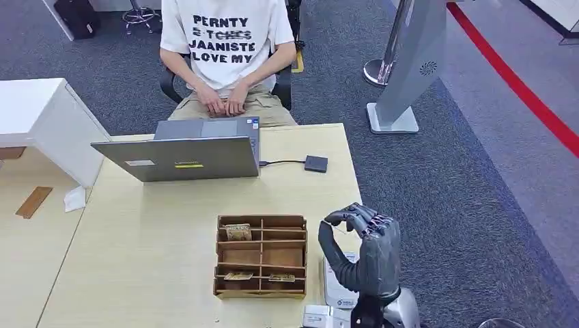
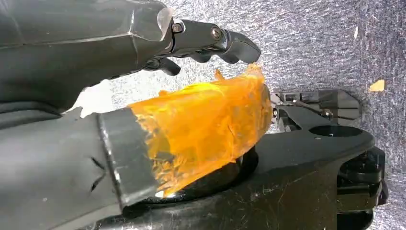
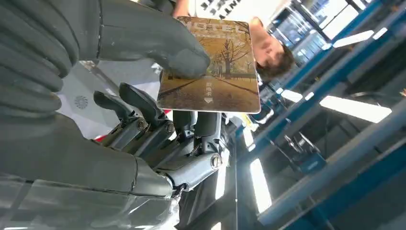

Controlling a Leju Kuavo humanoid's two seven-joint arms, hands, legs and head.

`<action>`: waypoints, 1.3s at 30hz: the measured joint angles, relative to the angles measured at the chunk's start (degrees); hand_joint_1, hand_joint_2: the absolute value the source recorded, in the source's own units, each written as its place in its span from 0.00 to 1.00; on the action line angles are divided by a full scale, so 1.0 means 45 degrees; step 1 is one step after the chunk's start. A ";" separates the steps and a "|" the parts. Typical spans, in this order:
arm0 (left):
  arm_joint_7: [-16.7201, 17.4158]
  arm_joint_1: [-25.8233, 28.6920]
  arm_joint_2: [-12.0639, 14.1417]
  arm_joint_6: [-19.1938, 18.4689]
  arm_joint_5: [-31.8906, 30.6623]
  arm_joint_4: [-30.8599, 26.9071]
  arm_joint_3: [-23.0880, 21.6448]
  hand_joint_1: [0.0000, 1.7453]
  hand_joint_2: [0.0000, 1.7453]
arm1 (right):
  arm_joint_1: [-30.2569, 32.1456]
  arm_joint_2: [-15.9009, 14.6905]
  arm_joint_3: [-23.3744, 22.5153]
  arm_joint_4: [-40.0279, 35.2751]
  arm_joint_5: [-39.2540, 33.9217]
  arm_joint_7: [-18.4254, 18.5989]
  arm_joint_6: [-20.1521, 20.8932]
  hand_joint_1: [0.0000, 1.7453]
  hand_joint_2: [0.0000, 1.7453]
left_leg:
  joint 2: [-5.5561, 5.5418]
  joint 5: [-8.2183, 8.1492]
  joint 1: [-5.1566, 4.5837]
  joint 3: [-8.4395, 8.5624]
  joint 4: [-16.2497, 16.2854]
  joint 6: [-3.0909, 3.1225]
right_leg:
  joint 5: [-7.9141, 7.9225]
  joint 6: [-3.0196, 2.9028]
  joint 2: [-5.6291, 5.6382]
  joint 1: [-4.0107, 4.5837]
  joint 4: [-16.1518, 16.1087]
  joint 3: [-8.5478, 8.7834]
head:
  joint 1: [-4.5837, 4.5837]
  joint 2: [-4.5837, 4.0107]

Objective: Pass the card to the sensor for recognition and then transmit it.

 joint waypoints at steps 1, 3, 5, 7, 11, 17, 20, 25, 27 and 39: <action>0.0000 0.0001 -0.0005 0.0005 0.0000 0.0000 0.0000 0.00 0.00 | 0.0037 0.0000 -0.0014 -0.0139 -0.0034 -0.0053 -0.0005 1.00 1.00 | 0.0000 0.0000 0.0000 0.0000 0.0000 0.0000 | 0.0001 0.0000 0.0000 -0.0001 0.0000 0.0001 | 0.0000 0.0000; 0.0000 0.0000 -0.0010 0.0005 0.0010 0.0000 0.0000 0.00 0.00 | 0.0107 0.0000 -0.0039 -0.0330 -0.0068 -0.0068 -0.0005 1.00 1.00 | 0.0000 0.0001 0.0000 0.0001 0.0001 0.0000 | 0.0002 0.0000 0.0000 -0.0002 0.0000 0.0002 | 0.0000 0.0000; 0.0000 0.0000 -0.0015 0.0005 0.0029 0.0000 0.0000 0.00 0.00 | 0.0151 0.0000 -0.0078 -0.0476 -0.0156 -0.0122 -0.0039 1.00 1.00 | 0.0000 0.0001 0.0000 0.0002 0.0001 0.0000 | 0.0004 -0.0001 0.0000 -0.0002 0.0000 0.0002 | 0.0000 0.0000; 0.0000 0.0000 -0.0015 0.0020 0.0029 0.0000 0.0000 0.00 0.00 | 0.0184 0.0039 -0.0111 -0.0625 -0.0625 -0.0451 -0.0369 1.00 1.00 | 0.0001 0.0001 -0.0001 0.0003 0.0002 0.0000 | 0.0004 -0.0001 0.0000 -0.0001 0.0000 0.0002 | 0.0000 0.0000; 0.0000 -0.0001 -0.0015 0.0039 0.0029 0.0000 0.0000 0.00 0.00 | 0.0241 0.0092 -0.0233 -0.0947 -0.0860 -0.0573 -0.0389 1.00 1.00 | 0.0001 0.0001 -0.0001 0.0001 0.0001 0.0000 | 0.0003 -0.0002 0.0000 0.0001 0.0000 0.0000 | 0.0000 0.0000; 0.0000 -0.0003 -0.0019 0.0039 -0.0044 0.0000 0.0000 0.00 0.00 | 0.0310 0.0112 -0.0306 -0.1199 -0.0826 -0.0587 -0.0389 1.00 1.00 | 0.0001 0.0001 0.0000 0.0000 0.0000 0.0000 | 0.0001 -0.0001 0.0000 0.0001 0.0000 0.0000 | -0.0005 0.0000; 0.0000 -0.0003 -0.0019 0.0039 -0.0063 0.0000 0.0000 0.00 0.00 | 0.0323 0.0141 -0.0311 -0.1214 -0.0811 -0.0602 -0.0393 1.00 1.00 | 0.0001 0.0001 0.0000 0.0001 0.0000 0.0000 | 0.0002 -0.0001 0.0000 0.0001 0.0000 0.0000 | -0.0005 0.0000; 0.0000 -0.0003 -0.0019 0.0039 -0.0063 0.0000 0.0000 0.00 0.00 | 0.0332 0.0141 -0.0320 -0.1233 -0.0811 -0.0602 -0.0393 1.00 1.00 | 0.0001 0.0001 0.0000 0.0001 0.0001 0.0000 | 0.0002 -0.0001 0.0000 0.0000 0.0000 0.0000 | 0.0000 0.0000; 0.0000 -0.0003 -0.0019 0.0039 -0.0063 0.0000 0.0000 0.00 0.00 | 0.0335 0.0141 -0.0330 -0.1267 -0.0806 -0.0602 -0.0393 1.00 1.00 | 0.0001 0.0001 0.0000 0.0001 0.0001 0.0000 | 0.0002 -0.0001 0.0000 0.0000 0.0000 0.0001 | 0.0000 0.0000; 0.0000 -0.0003 -0.0019 0.0039 -0.0068 0.0000 0.0000 0.00 0.00 | 0.0361 0.0180 -0.0418 -0.1282 -0.0757 -0.0626 -0.0393 1.00 1.00 | 0.0001 0.0001 0.0000 0.0001 0.0001 0.0000 | 0.0002 -0.0001 0.0000 0.0000 0.0000 0.0000 | 0.0000 0.0000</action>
